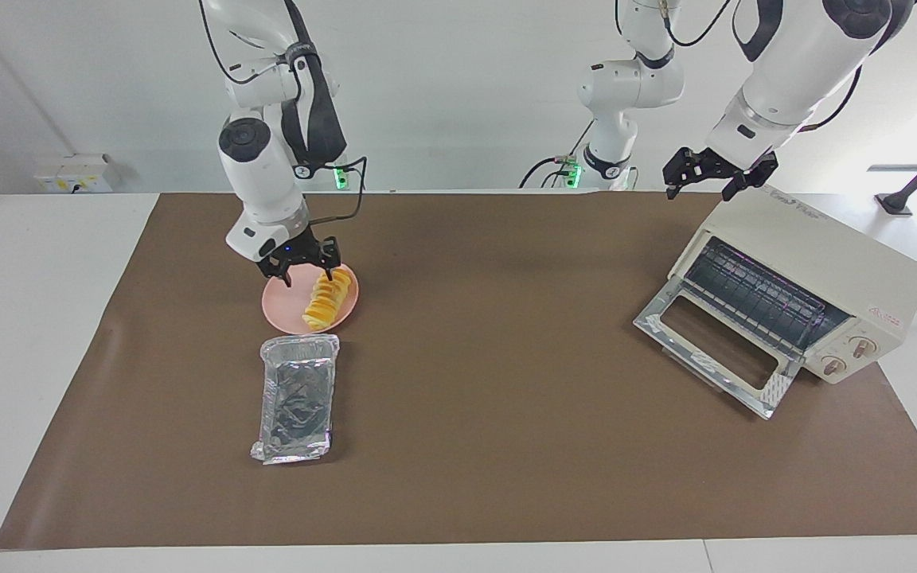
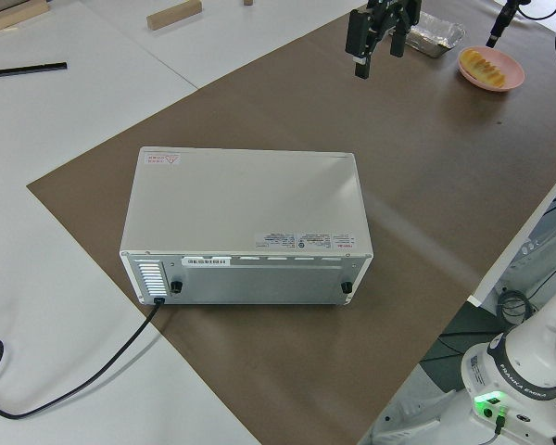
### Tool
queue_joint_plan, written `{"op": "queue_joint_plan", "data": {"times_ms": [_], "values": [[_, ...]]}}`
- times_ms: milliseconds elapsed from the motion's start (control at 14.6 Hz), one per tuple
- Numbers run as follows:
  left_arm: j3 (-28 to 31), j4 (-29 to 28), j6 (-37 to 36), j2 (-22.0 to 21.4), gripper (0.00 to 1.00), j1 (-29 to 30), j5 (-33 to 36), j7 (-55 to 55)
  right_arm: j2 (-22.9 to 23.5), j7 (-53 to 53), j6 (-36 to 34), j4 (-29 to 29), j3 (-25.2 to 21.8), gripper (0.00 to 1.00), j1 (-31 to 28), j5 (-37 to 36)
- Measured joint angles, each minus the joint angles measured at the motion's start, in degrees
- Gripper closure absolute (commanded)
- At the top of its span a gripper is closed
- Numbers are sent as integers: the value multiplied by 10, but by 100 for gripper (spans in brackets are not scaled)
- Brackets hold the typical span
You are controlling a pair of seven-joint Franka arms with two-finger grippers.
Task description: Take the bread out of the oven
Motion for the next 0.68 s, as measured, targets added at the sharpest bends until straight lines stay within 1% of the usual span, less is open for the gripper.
{"op": "queue_joint_plan", "data": {"times_ms": [68,341,683], "values": [[0,0,0,0,0,0,0,0,-2,-15,-33,34,-1,0,-10,0],[0,0,0,0,0,0,0,0,-9,-92,-118,132,-3,0,-52,0],[0,0,0,0,0,0,0,0,-10,-122,-291,263,-6,0,-72,-3]]}}
